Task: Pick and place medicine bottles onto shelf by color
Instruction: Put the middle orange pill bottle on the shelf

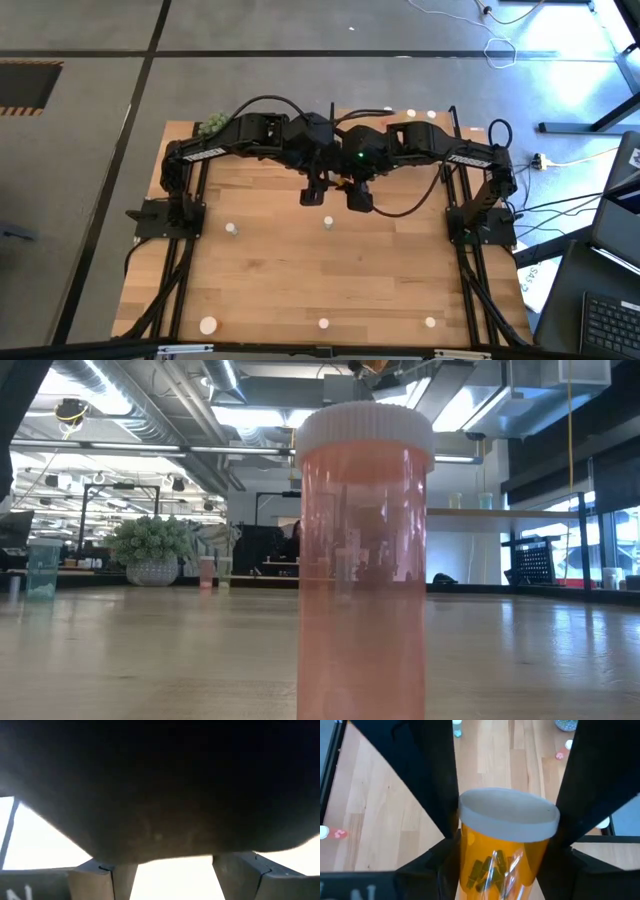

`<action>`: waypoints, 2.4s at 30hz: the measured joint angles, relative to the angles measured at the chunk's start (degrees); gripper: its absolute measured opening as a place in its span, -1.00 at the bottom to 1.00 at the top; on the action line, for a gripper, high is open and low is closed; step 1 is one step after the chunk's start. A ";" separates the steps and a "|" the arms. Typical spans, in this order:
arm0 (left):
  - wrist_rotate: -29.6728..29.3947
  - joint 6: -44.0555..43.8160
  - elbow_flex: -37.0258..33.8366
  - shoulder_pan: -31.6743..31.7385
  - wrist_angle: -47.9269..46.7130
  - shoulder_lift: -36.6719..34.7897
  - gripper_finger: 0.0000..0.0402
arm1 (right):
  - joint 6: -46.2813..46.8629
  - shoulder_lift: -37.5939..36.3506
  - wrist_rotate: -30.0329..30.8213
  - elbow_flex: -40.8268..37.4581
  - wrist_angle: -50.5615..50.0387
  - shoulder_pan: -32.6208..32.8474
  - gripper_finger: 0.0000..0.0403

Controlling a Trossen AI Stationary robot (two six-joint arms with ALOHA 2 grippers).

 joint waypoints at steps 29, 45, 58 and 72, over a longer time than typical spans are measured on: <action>-1.49 9.18 -0.07 -0.77 0.84 0.03 0.32 | 0.39 0.00 -0.26 0.00 -0.72 0.07 0.05; -1.51 9.16 -0.13 -1.50 1.95 0.11 0.33 | -0.02 -0.11 -0.39 0.02 -1.46 0.15 0.05; -1.54 6.27 -0.17 -1.65 3.45 -0.77 0.33 | 0.13 -0.13 -0.24 0.08 -1.65 0.13 0.05; -1.88 5.79 -0.08 -2.15 1.82 -4.42 0.34 | -0.24 -0.11 -0.26 0.09 -2.08 0.11 0.05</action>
